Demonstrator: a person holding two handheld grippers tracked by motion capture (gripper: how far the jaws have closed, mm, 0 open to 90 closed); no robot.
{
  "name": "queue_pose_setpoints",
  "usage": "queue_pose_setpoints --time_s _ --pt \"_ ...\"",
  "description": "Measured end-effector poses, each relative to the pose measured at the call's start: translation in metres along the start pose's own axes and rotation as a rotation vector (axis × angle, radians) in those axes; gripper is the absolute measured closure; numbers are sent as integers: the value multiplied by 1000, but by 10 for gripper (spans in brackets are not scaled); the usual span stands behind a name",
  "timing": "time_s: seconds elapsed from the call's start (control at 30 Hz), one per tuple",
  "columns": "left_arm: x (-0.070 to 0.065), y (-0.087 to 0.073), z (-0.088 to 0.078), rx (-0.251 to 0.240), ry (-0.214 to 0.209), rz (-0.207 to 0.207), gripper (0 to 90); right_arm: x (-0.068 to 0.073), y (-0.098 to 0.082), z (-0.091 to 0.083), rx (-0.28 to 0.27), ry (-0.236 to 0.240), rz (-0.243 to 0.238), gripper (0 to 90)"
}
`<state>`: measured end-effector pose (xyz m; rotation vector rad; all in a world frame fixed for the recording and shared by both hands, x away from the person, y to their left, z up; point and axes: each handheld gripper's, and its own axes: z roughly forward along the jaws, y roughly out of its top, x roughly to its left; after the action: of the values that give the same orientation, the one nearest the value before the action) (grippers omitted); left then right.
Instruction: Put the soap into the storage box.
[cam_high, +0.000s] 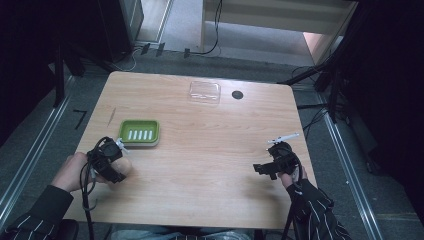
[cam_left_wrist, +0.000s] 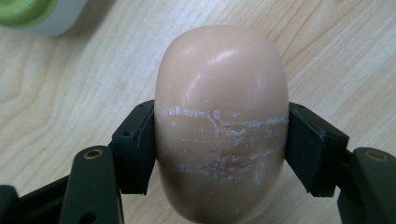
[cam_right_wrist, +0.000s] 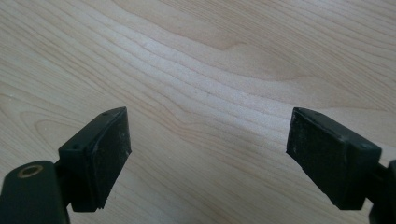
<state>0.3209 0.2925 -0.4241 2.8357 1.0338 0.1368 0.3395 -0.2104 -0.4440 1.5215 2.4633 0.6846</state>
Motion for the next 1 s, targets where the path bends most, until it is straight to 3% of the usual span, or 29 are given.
queue_pose_setpoints --time_s 1.0 --pt "12 26 -19 -43 18 105 334 0 0 0 4 -1 -3 144"
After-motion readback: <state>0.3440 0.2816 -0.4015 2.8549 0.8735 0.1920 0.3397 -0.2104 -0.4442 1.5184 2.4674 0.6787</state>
